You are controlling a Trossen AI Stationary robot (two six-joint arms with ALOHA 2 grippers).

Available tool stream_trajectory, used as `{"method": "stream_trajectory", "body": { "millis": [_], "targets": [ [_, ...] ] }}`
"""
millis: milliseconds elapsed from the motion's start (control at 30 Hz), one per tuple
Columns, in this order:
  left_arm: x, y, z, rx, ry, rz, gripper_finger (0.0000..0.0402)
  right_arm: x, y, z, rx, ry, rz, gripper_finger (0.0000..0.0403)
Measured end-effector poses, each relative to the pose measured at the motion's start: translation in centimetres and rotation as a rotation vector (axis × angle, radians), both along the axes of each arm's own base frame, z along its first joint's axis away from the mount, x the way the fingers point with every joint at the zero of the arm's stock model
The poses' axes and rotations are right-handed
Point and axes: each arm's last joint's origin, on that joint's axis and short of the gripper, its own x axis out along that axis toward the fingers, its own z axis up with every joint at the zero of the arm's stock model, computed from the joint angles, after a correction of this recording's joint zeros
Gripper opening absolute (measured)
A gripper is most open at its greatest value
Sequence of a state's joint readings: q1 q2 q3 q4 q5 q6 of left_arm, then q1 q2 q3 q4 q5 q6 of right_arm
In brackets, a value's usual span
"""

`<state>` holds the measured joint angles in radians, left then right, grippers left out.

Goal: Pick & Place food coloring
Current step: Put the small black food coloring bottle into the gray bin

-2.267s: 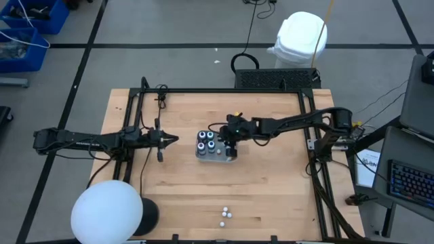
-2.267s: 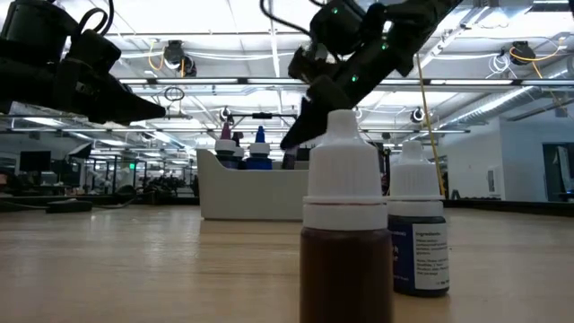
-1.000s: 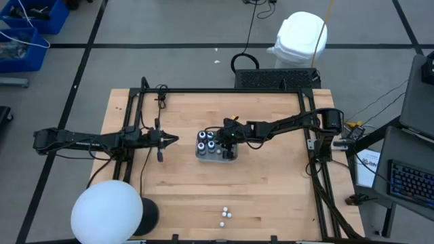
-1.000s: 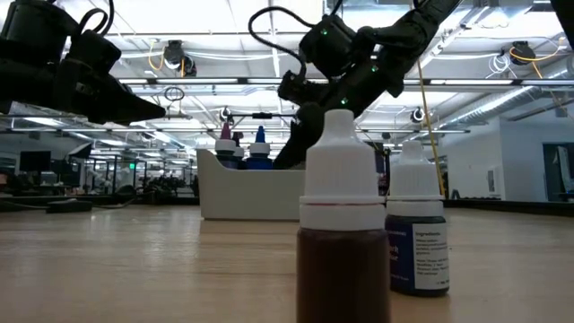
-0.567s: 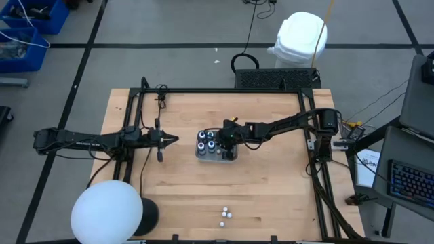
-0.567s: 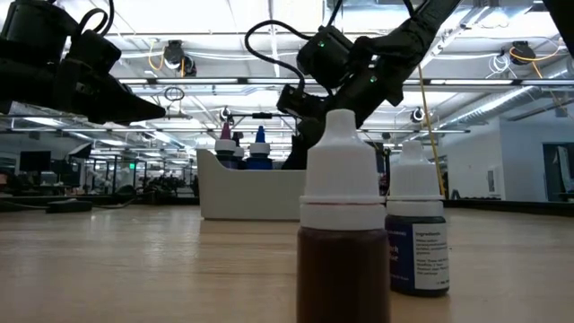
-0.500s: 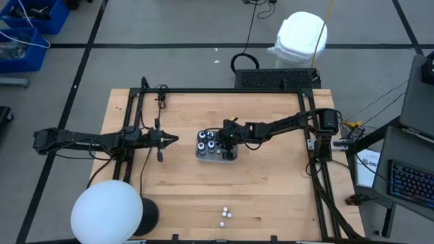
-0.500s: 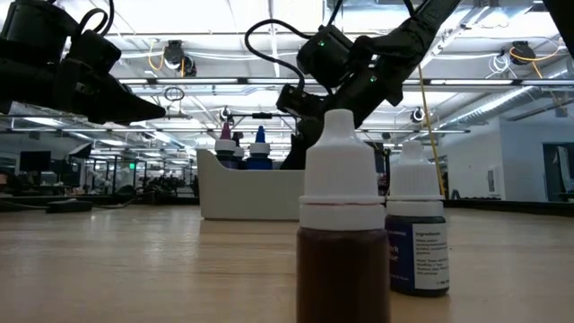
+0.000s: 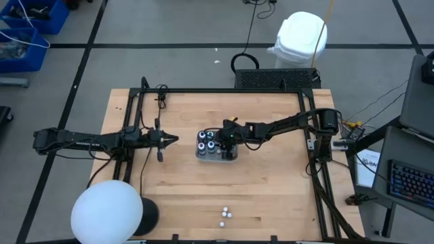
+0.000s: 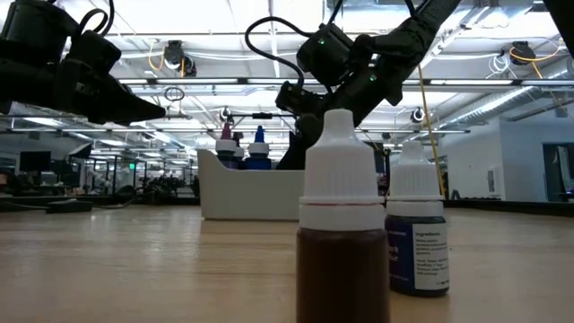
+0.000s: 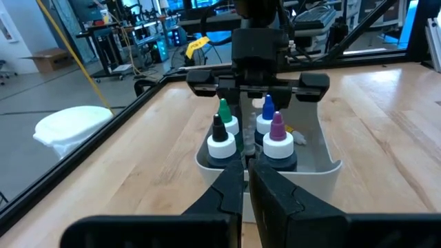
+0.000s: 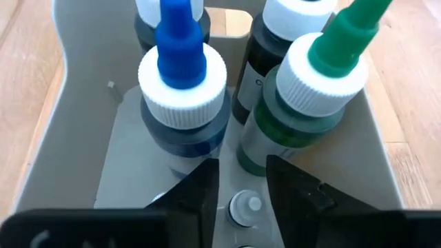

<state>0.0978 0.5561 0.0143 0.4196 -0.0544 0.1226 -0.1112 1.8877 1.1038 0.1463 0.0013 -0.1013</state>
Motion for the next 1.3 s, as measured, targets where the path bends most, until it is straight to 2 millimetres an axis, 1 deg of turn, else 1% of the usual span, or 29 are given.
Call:
{"method": "stream_trajectory", "body": {
  "millis": [100,167,267,367,433,500,567,633,733,833,967,1033,1100,1167,1300],
  "targets": [
    [0.0,0.0,0.0,-0.005,-0.001,0.0,0.0031,-0.2,0.0,0.7,0.0,-0.008,-0.002,0.012],
    [0.0,0.0,0.0,-0.017,-0.003,0.002,0.0031,-0.5,0.0,1.9,-0.005,-0.032,-0.001,0.012],
    [0.0,0.0,0.0,-0.02,-0.004,0.002,0.0031,-1.5,0.4,4.6,-0.051,-0.058,-0.008,0.012],
    [0.0,0.0,0.0,-0.023,-0.004,0.001,0.0031,-3.2,1.3,7.9,-0.12,-0.08,-0.022,0.0121],
    [0.0,0.0,0.0,-0.029,-0.006,0.002,0.0031,-4.6,2.6,10.5,-0.144,-0.121,-0.012,0.0121],
    [0.0,0.0,0.0,-0.043,-0.009,0.003,0.0031,-6.1,4.5,12.7,-0.172,-0.163,-0.009,0.0121],
    [0.0,0.0,0.0,-0.049,-0.01,0.004,0.0031,-7.6,7.0,14.1,-0.214,-0.177,-0.001,0.0121],
    [0.0,0.0,0.0,-0.049,-0.01,0.004,0.0031,-8.8,9.6,14.6,-0.253,-0.179,-0.003,0.0121],
    [0.0,0.0,0.1,-0.055,-0.014,0.005,0.0031,-10.1,13.2,14.6,-0.226,-0.19,0.007,0.0121],
    [0.0,0.0,0.3,-0.058,-0.039,0.004,0.0031,-10.5,16.8,13.4,-0.134,-0.187,0.046,0.0121],
    [0.1,0.0,0.7,-0.091,-0.084,0.006,0.0031,-10.0,21.1,9.7,-0.076,-0.124,0.099,0.0121],
    [0.1,0.0,0.8,-0.097,-0.093,0.006,0.0031,-9.3,23.1,7.6,-0.064,-0.129,0.135,0.0121],
    [0.1,0.0,0.7,-0.099,-0.091,0.005,0.0031,-8.8,24.9,5.9,-0.063,-0.152,0.181,0.0121],
    [0.1,0.0,0.7,-0.112,-0.091,0.006,0.0031,-8.3,26.4,4.6,-0.078,-0.198,0.237,0.0121],
    [0.1,0.0,0.7,-0.127,-0.091,0.008,0.0031,-8.1,28.3,3.2,-0.101,-0.263,0.306,0.0121]
  ]
}}
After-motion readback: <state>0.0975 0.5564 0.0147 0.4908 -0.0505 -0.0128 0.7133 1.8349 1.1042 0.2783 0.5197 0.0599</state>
